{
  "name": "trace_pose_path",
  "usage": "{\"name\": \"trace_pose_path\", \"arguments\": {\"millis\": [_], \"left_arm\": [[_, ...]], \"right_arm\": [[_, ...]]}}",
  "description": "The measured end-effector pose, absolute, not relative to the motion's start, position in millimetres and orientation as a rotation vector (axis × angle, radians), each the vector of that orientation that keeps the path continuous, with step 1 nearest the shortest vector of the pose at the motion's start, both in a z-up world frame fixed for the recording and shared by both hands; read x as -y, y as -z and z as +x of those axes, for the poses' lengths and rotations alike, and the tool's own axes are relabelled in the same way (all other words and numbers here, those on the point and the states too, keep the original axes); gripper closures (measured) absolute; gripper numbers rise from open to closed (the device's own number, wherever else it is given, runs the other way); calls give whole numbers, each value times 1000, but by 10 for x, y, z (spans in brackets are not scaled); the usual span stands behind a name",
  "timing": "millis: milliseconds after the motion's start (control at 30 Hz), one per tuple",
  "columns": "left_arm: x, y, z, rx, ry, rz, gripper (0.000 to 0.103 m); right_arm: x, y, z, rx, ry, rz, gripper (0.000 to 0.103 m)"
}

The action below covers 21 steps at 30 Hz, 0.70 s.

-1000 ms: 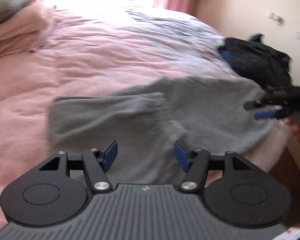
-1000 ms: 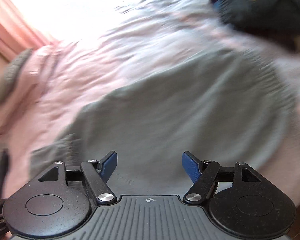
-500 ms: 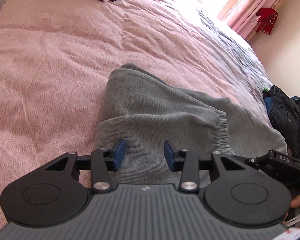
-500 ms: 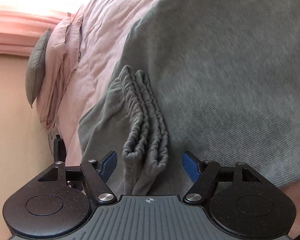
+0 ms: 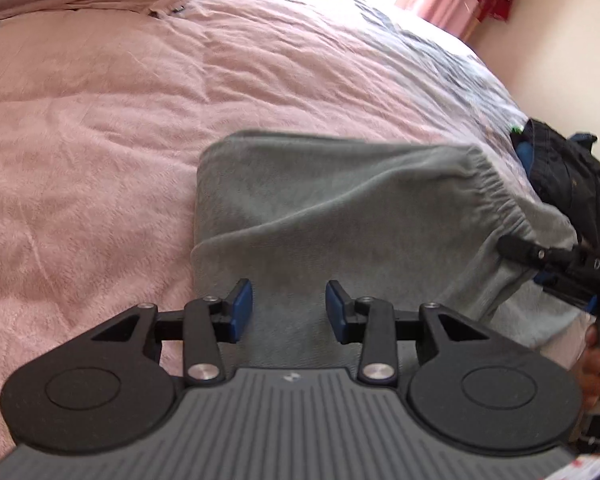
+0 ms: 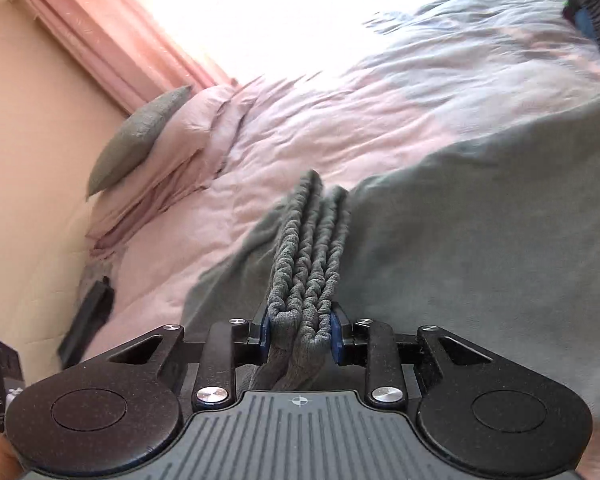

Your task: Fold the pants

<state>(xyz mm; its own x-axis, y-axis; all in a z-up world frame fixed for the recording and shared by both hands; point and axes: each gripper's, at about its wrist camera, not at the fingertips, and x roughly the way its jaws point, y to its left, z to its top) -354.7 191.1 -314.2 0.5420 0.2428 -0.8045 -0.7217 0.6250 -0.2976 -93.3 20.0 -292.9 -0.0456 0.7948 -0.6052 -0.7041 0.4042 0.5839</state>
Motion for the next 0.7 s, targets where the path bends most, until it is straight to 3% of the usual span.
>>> {"name": "trace_pose_path", "arguments": {"millis": [133,333,700], "left_arm": [[-1816,3308,-3442,-859,-637,-648,72],[-1842,3279,-3451,-861,-643,-651,76],[-1790,3323,-3353,-890,-617,-610,79]], "right_arm": [[-105,3369,-791,-1259,-1134,104,78],[-87,3162,-834,-1148,-1174,112,78],[-11,3250,-872,-1123,-1065,10,78]]}}
